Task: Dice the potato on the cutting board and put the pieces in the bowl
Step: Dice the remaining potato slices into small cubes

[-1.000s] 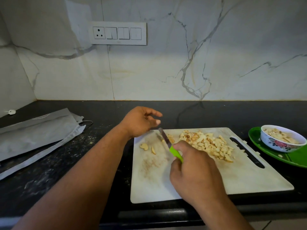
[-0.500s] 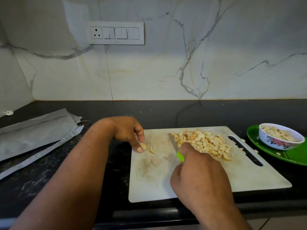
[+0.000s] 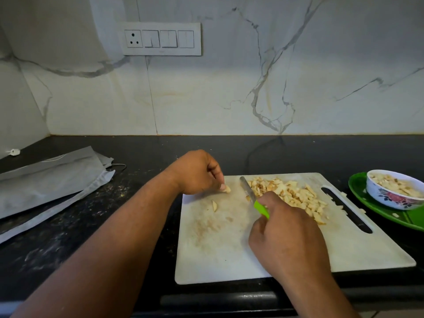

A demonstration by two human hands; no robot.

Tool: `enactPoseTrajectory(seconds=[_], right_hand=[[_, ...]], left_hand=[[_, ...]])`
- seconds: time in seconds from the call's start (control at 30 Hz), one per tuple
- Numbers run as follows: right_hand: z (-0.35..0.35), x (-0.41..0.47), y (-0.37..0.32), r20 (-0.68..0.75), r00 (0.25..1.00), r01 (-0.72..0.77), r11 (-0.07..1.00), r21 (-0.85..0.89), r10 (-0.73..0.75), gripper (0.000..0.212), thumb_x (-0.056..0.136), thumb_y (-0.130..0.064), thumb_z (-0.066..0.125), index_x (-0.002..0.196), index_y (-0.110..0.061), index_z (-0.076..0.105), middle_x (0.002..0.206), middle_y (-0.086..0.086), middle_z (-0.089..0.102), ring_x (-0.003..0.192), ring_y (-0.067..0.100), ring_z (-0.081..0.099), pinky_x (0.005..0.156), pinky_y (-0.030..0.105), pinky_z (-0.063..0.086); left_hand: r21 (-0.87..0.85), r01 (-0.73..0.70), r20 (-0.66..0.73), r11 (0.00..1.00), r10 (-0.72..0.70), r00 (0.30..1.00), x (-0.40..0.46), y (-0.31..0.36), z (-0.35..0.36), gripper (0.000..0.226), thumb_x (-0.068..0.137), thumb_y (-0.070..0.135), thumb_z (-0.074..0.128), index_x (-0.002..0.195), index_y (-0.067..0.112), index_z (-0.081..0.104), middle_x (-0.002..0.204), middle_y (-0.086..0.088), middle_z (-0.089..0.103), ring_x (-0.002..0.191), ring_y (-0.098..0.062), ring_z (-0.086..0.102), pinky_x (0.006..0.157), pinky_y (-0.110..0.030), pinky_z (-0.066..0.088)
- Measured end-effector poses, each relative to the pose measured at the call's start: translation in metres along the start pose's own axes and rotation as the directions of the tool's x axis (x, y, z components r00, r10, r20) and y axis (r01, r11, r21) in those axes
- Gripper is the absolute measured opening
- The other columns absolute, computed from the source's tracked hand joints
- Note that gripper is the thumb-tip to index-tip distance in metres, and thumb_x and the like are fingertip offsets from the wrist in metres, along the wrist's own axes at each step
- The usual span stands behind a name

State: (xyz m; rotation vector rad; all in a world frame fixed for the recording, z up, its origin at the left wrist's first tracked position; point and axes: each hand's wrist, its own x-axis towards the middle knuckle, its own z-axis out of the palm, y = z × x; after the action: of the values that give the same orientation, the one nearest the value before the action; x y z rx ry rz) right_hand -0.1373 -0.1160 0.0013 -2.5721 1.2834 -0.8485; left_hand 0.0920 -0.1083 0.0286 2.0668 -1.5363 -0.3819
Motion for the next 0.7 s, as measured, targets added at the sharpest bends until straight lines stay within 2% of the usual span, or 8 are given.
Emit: enactPoseTrajectory(seconds=[0.1, 0.27, 0.33, 0.47, 0.6, 0.7], right_hand=[[-0.002, -0.002, 0.000, 0.009, 1.000, 0.013, 1.000, 0.014, -0.014, 0.031, 0.090, -0.036, 0.050, 0.121, -0.039, 0.049, 0.068, -0.014, 0.051, 0.058, 0.003, 0.046, 0.047, 0.018, 0.029], [-0.002, -0.002, 0.000, 0.022, 0.998, 0.058, 0.998, 0.009, -0.058, 0.032, 0.091, -0.038, 0.049, 0.123, -0.041, 0.048, 0.066, -0.015, 0.050, 0.054, 0.002, 0.043, 0.047, 0.013, 0.025], [-0.001, -0.003, 0.001, 0.019, 0.997, 0.068, 0.998, 0.015, -0.068, 0.036, 0.091, -0.038, 0.050, 0.127, -0.042, 0.050, 0.070, -0.017, 0.055, 0.057, 0.003, 0.047, 0.050, 0.012, 0.031], [0.000, -0.005, 0.002, 0.025, 0.996, 0.082, 0.995, 0.049, -0.084, 0.041, 0.087, -0.038, 0.056, 0.126, -0.045, 0.061, 0.092, -0.024, 0.070, 0.066, 0.001, 0.056, 0.062, 0.014, 0.045], [0.001, -0.005, 0.003, 0.020, 0.998, 0.061, 0.995, 0.076, -0.063, 0.038, 0.085, -0.036, 0.059, 0.121, -0.044, 0.066, 0.096, -0.024, 0.071, 0.061, 0.001, 0.058, 0.058, 0.017, 0.050], [0.003, -0.005, 0.004, 0.022, 0.998, 0.056, 0.996, 0.069, -0.057, 0.038, 0.085, -0.037, 0.059, 0.122, -0.044, 0.066, 0.096, -0.023, 0.071, 0.062, 0.001, 0.057, 0.058, 0.015, 0.048]], left_hand=[[0.015, -0.003, 0.021, 1.000, 0.003, 1.000, -0.001, -0.005, -0.003, 0.011, 0.078, 0.030, 0.091, 0.079, 0.028, 0.080, 0.080, 0.017, 0.076, 0.079, 0.000, 0.069, 0.081, -0.023, 0.053], [0.021, -0.011, 0.176, 1.000, 0.007, 0.984, -0.005, -0.008, -0.012, 0.018, 0.076, 0.032, 0.092, 0.091, 0.030, 0.082, 0.090, 0.022, 0.076, 0.089, 0.007, 0.066, 0.087, -0.019, 0.044], [0.004, -0.008, 0.167, 1.000, 0.007, 0.986, -0.004, -0.009, -0.012, 0.017, 0.079, 0.031, 0.089, 0.094, 0.030, 0.082, 0.093, 0.019, 0.077, 0.092, 0.004, 0.067, 0.084, -0.016, 0.044], [0.019, 0.019, 0.138, 1.000, -0.022, 0.990, -0.001, -0.011, -0.005, 0.015, 0.079, 0.032, 0.090, 0.092, 0.033, 0.083, 0.092, 0.018, 0.077, 0.091, 0.002, 0.068, 0.080, -0.014, 0.044], [0.008, 0.054, 0.074, 0.999, -0.054, 0.996, 0.004, -0.009, 0.006, 0.009, 0.081, 0.032, 0.088, 0.089, 0.032, 0.083, 0.087, 0.019, 0.078, 0.088, 0.001, 0.071, 0.088, -0.022, 0.054], [-0.020, 0.091, 0.043, 0.996, -0.090, 0.995, 0.005, -0.008, 0.012, 0.008, 0.080, 0.030, 0.089, 0.086, 0.029, 0.084, 0.083, 0.017, 0.078, 0.085, 0.000, 0.071, 0.087, -0.023, 0.056]])
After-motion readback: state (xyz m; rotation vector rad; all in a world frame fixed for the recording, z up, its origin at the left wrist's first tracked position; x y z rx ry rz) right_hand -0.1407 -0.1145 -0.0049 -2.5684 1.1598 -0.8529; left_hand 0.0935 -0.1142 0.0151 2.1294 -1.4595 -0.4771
